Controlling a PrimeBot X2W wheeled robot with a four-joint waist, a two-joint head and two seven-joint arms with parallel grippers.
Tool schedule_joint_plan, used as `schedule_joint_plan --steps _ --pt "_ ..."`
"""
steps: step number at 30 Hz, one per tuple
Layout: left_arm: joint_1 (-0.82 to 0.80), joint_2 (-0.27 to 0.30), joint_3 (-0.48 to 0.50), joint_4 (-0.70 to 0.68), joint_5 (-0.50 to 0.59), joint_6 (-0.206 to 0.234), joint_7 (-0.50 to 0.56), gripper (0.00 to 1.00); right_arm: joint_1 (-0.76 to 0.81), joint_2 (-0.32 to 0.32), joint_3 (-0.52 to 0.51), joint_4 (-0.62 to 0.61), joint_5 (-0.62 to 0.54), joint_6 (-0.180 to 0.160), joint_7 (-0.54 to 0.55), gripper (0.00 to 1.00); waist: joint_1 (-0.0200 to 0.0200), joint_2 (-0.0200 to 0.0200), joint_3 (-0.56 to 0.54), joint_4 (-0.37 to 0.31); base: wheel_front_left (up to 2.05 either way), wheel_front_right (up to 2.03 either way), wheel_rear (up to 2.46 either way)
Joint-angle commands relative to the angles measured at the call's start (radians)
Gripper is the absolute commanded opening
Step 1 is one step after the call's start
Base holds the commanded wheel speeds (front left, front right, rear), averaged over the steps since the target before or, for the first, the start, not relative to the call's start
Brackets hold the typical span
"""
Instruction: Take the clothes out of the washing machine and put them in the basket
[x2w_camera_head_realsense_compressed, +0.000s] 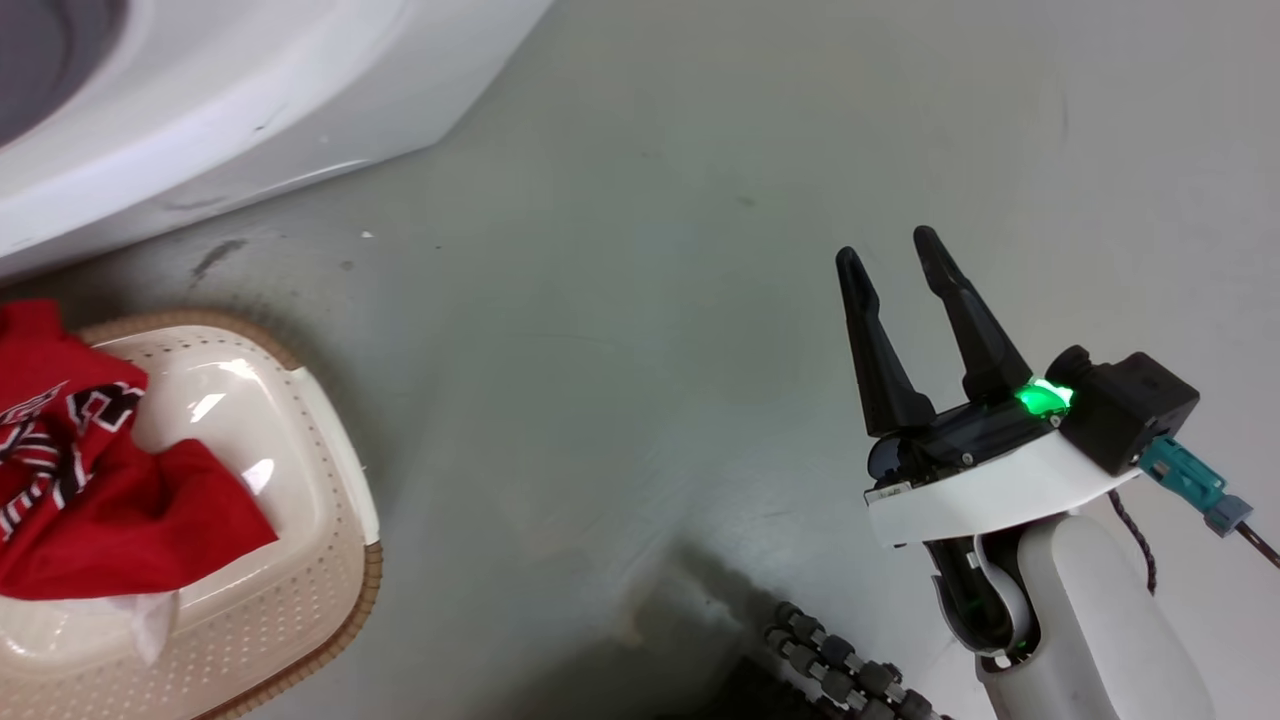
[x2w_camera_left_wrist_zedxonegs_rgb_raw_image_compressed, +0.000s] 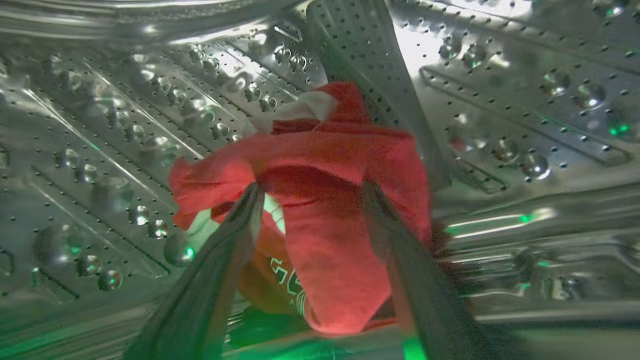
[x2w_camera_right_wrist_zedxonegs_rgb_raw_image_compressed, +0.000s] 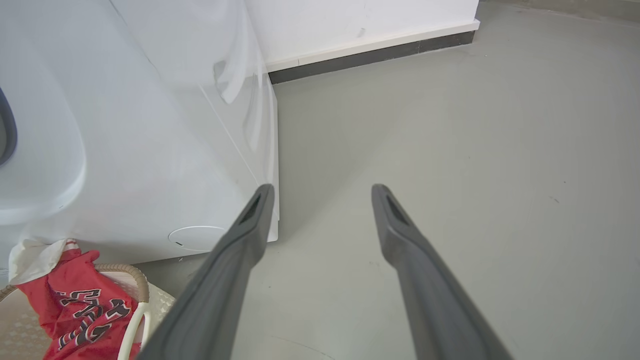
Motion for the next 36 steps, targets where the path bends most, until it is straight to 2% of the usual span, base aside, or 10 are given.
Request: schedule_joint_plan --steps 1,5,9,10,12,17,22,28,36 --pt "-0.003 0.019 0.002 0.0 -0.012 0.001 0.026 1.0 -0.013 0.0 0.002 -0.003 0.004 -0.001 -0.002 1.0 -0.0001 0.0 0.007 -0.015 0.0 0.0 0.0" --pt "0.026 0.052 0.005 -0.012 -0.038 0.002 0.13 1.0 -0.003 0.001 0.002 -0.004 0.013 -0.001 -0.002 1.0 -0.0001 0.0 0.021 -0.021 0.0 0.0 0.0" --pt "0.051 0.073 0.023 -0.049 -0.046 0.024 0.174 1.0 -0.01 0.0 0.01 -0.005 0.022 -0.001 -0.002 1.0 -0.0001 0.0 0.033 -0.03 0.0 0.0 0.0" --pt "0.059 0.077 0.026 -0.059 -0.047 0.029 0.178 0.49 -0.013 0.0 0.012 -0.007 0.024 -0.001 -0.002 1.0 -0.0001 0.0 0.036 -0.032 0.0 0.0 0.0" --pt "0.068 0.086 0.032 -0.085 -0.043 0.042 0.165 0.0 -0.017 0.0 0.016 -0.007 0.028 -0.001 -0.002 1.0 -0.0001 0.0 0.041 -0.036 0.0 0.0 0.0" --pt "0.085 0.103 0.035 -0.13 -0.022 0.073 0.102 0.0 -0.02 0.0 0.017 -0.005 0.033 -0.001 -0.002 1.0 -0.0001 0.0 0.047 -0.04 0.0 0.0 0.0" --pt "0.076 0.104 0.035 -0.142 -0.002 0.106 -0.025 0.0 -0.028 0.0 0.015 0.001 0.026 -0.001 -0.002 1.0 -0.0001 0.0 0.044 -0.037 0.0 0.0 0.0" --pt "0.085 0.077 0.041 -0.104 -0.003 0.138 -0.211 0.0 -0.029 0.0 0.004 0.006 0.014 -0.001 -0.002 1.0 -0.0001 0.0 0.015 -0.024 0.0 0.0 0.0" --pt "0.133 0.008 0.057 0.014 -0.045 0.163 -0.484 0.0 -0.007 0.0 -0.019 0.023 -0.019 -0.001 -0.002 1.0 -0.0001 0.0 -0.062 0.011 0.0 0.0 0.0"
